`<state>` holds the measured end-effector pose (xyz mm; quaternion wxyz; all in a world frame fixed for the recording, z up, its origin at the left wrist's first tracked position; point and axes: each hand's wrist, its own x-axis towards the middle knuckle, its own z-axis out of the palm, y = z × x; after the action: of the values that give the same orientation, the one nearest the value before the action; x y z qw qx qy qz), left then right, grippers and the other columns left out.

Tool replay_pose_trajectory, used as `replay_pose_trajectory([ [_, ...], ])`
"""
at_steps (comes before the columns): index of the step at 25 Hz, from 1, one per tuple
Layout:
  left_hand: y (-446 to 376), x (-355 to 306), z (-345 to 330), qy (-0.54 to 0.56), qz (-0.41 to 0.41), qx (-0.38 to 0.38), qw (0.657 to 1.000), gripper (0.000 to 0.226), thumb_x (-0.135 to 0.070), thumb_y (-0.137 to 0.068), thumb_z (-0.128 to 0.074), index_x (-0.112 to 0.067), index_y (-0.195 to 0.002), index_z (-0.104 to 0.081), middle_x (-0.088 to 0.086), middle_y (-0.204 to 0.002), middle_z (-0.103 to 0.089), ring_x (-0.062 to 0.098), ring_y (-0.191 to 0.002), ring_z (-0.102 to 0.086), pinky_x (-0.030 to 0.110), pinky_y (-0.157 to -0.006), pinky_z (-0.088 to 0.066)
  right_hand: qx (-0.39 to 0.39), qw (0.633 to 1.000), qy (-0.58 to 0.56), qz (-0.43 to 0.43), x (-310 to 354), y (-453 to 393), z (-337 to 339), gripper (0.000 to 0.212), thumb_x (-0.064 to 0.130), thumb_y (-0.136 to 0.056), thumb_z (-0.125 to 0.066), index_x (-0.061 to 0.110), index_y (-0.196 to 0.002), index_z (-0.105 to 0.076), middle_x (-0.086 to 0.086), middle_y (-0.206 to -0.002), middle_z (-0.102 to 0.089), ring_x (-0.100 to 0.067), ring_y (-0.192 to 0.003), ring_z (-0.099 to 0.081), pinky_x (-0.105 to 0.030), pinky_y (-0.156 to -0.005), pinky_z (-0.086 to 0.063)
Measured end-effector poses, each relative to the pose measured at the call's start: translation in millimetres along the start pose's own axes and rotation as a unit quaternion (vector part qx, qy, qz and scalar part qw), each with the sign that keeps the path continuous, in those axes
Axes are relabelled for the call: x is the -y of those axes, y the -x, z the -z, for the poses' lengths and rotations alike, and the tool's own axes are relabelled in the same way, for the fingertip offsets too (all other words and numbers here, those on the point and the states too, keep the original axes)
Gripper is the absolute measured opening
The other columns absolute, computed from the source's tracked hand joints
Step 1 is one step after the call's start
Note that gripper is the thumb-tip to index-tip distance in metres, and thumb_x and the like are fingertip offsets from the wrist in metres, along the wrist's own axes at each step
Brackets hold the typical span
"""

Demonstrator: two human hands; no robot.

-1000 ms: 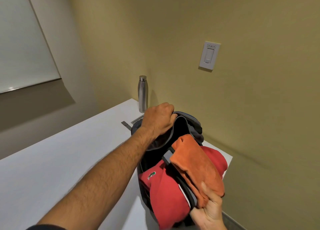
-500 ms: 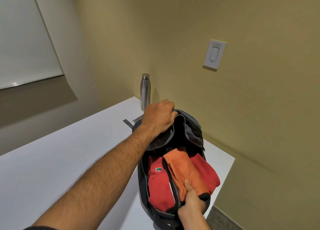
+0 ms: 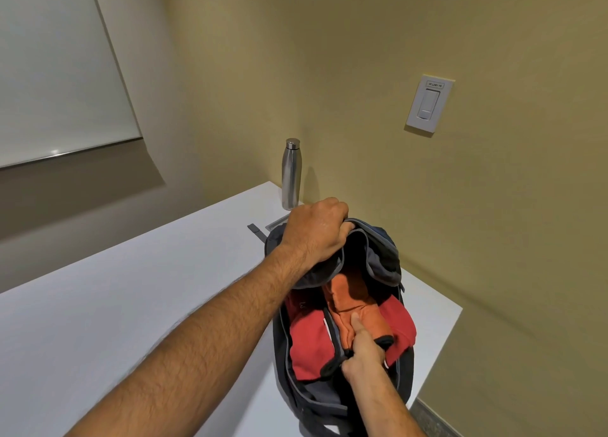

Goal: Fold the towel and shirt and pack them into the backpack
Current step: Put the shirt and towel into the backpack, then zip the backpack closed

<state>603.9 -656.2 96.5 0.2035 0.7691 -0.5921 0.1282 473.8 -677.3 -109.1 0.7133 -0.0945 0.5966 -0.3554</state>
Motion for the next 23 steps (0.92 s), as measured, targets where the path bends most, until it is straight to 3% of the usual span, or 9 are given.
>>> replay_pose_trajectory([
  [5,5,0,0,0.013,0.003,0.018,1.000,0.030,-0.044,-0.097,-0.050,-0.016,-0.097,-0.063,-0.002,-0.094,-0.062,0.020,-0.086,-0.060,0.038,-0.075,-0.052,0.059,0.996,0.071,-0.013,14,32,25,0.061,0.011,-0.066,-0.083,0.005,-0.121,-0.057,-0.020,-0.112,-0.066,-0.034,-0.090,-0.063,-0.041,-0.072,-0.052],
  [8,11,-1,-1,0.022,0.004,0.026,0.999,0.031,-0.044,-0.096,-0.050,-0.016,-0.096,-0.062,-0.002,-0.094,-0.063,0.021,-0.085,-0.060,0.038,-0.076,-0.052,0.096,0.989,0.109,-0.006,23,51,48,0.062,0.002,-0.061,-0.079,0.003,-0.119,-0.059,-0.018,-0.115,-0.066,-0.035,-0.097,-0.061,-0.044,-0.088,-0.048],
  [11,20,-4,-5,0.024,-0.004,0.037,0.999,0.029,-0.044,-0.096,-0.049,-0.018,-0.095,-0.063,-0.003,-0.094,-0.063,0.021,-0.087,-0.060,0.036,-0.074,-0.048,0.100,0.974,0.147,0.141,33,76,70,0.066,-0.003,-0.072,-0.077,0.009,-0.130,-0.049,-0.014,-0.135,-0.056,-0.031,-0.115,-0.057,-0.047,-0.098,-0.045],
  [12,23,-5,-6,0.025,-0.008,0.041,0.999,0.029,-0.044,-0.095,-0.050,-0.019,-0.095,-0.063,-0.003,-0.095,-0.064,0.021,-0.088,-0.060,0.036,-0.074,-0.048,0.095,0.941,0.198,0.258,38,85,73,0.076,0.001,-0.075,-0.080,0.018,-0.138,-0.042,-0.008,-0.144,-0.047,-0.026,-0.126,-0.050,-0.045,-0.103,-0.043],
  [13,26,-7,-8,0.027,-0.012,0.047,0.998,0.029,-0.045,-0.095,-0.050,-0.019,-0.096,-0.063,-0.003,-0.096,-0.064,0.022,-0.090,-0.061,0.036,-0.075,-0.047,0.095,0.876,0.274,0.384,45,92,73,0.085,0.008,-0.074,-0.083,0.026,-0.143,-0.036,-0.001,-0.149,-0.038,-0.021,-0.135,-0.041,-0.043,-0.108,-0.039],
  [16,37,-11,-11,0.026,-0.037,0.073,0.996,0.028,-0.046,-0.094,-0.051,-0.020,-0.098,-0.063,-0.004,-0.100,-0.064,0.020,-0.094,-0.060,0.037,-0.080,-0.044,0.108,0.623,0.415,0.654,76,100,48,0.083,0.022,-0.074,-0.084,0.018,-0.145,-0.040,0.000,-0.150,-0.039,-0.016,-0.141,-0.031,-0.036,-0.114,-0.029],
  [18,44,-8,-13,0.038,-0.064,0.102,0.992,0.027,-0.045,-0.094,-0.053,-0.020,-0.097,-0.064,-0.005,-0.097,-0.063,0.018,-0.093,-0.059,0.038,-0.085,-0.042,0.153,0.526,0.475,0.689,95,96,24,0.066,0.031,-0.078,-0.076,0.014,-0.137,-0.053,-0.002,-0.136,-0.056,-0.019,-0.129,-0.048,-0.038,-0.109,-0.039],
  [20,52,-3,-14,0.058,-0.084,0.138,0.985,0.026,-0.044,-0.093,-0.056,-0.020,-0.094,-0.065,-0.007,-0.092,-0.061,0.015,-0.087,-0.057,0.036,-0.084,-0.040,0.200,0.461,0.538,0.677,111,91,9,0.047,0.035,-0.079,-0.070,0.017,-0.122,-0.066,0.003,-0.116,-0.070,-0.017,-0.109,-0.062,-0.041,-0.094,-0.052],
  [23,65,12,-15,0.162,-0.085,0.184,0.966,0.019,-0.038,-0.092,-0.062,-0.021,-0.095,-0.070,-0.011,-0.087,-0.061,0.006,-0.080,-0.053,0.027,-0.074,-0.041,0.231,0.372,0.585,0.683,119,82,8,0.032,0.022,-0.077,-0.075,0.019,-0.108,-0.073,0.005,-0.100,-0.074,-0.018,-0.094,-0.068,-0.040,-0.080,-0.057],
])
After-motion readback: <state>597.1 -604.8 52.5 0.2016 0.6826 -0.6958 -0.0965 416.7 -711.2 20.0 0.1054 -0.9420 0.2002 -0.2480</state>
